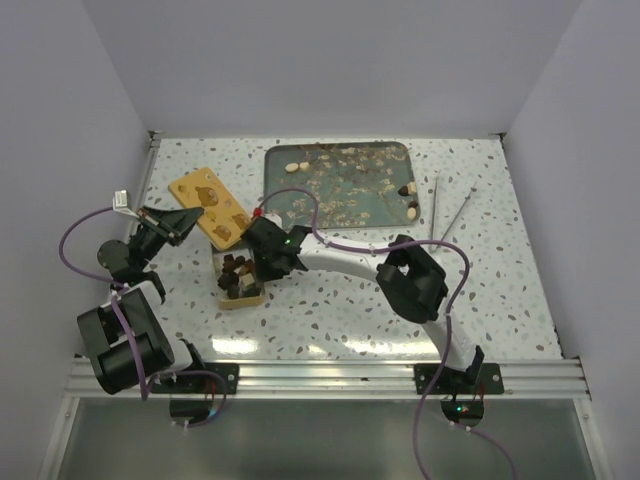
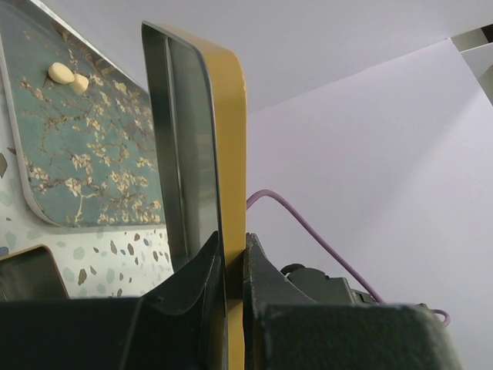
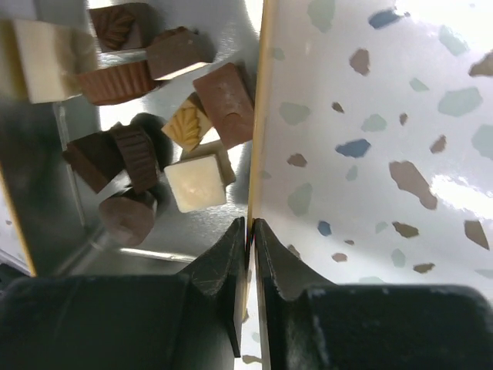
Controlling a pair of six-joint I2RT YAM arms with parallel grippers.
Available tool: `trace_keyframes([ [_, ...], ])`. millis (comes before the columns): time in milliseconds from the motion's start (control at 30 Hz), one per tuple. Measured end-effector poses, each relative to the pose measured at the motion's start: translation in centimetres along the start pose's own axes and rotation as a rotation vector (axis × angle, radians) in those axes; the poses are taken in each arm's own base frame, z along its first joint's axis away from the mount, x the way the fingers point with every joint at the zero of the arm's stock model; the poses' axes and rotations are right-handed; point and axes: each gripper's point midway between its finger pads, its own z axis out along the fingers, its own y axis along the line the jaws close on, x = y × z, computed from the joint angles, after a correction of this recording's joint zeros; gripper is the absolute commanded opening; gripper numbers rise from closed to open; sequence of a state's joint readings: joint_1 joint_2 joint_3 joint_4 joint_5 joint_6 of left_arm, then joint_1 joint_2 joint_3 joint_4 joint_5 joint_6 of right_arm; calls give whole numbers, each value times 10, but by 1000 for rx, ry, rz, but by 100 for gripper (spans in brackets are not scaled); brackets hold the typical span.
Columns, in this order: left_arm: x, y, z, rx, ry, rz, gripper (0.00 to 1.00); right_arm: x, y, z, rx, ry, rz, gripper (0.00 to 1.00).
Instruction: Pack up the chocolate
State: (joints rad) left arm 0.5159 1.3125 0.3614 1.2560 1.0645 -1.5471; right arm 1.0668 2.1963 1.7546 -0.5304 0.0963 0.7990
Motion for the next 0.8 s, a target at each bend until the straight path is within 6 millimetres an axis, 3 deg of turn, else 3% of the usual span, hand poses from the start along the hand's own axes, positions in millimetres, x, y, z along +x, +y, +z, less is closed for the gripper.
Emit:
trace_keyframes([
  [200, 0, -1, 0, 3, -1, -2, 0, 16, -29, -6, 67, 26, 11, 5],
  [800, 2, -2, 1, 6, 6, -1, 0, 29, -92, -49, 298, 34, -37, 5],
])
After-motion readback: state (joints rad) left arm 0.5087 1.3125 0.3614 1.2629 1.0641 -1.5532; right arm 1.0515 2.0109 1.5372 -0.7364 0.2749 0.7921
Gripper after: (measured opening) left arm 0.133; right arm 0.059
